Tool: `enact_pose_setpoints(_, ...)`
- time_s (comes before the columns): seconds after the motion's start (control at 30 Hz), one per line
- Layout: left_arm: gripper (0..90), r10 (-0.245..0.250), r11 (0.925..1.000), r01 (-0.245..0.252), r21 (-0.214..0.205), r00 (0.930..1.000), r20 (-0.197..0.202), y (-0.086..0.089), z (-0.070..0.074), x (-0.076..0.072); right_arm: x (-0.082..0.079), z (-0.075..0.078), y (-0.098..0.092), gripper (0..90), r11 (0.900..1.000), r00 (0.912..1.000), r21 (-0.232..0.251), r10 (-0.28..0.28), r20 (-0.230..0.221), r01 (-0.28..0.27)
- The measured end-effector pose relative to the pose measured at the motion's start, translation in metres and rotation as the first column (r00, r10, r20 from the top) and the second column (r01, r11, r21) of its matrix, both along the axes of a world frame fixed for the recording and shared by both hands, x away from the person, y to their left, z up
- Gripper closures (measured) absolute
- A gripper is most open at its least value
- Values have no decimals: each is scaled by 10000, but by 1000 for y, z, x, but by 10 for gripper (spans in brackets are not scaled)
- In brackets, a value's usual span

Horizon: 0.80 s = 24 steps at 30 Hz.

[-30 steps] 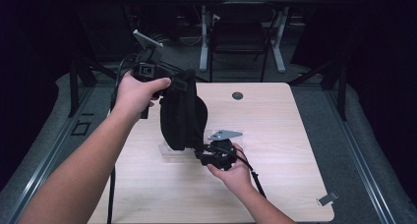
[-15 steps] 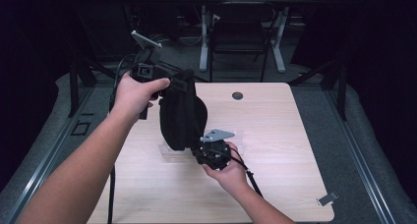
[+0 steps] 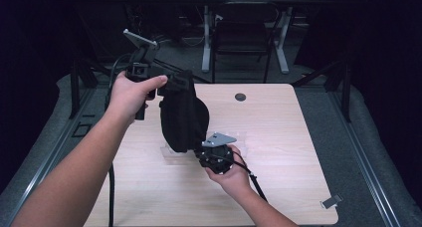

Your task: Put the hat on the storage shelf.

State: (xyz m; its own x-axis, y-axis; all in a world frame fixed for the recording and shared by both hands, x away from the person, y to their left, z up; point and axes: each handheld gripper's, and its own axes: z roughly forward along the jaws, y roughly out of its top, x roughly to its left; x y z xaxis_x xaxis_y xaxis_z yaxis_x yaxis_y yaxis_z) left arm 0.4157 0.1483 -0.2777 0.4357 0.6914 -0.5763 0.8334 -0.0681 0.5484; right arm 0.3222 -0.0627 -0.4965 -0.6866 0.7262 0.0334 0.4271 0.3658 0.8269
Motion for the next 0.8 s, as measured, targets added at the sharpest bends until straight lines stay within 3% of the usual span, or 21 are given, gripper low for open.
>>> enact_pose_setpoints(0.6,611,463,9989,-463,4,9989,-38,27,-4,-1,-6,-7,-11,760,9975,9988,542,-463,169,453)
enact_pose_setpoints(0.8,614,623,9980,-624,-75,9979,-168,33,-9,0,-6,-15,-17,805,9966,9971,336,-759,-8,759)
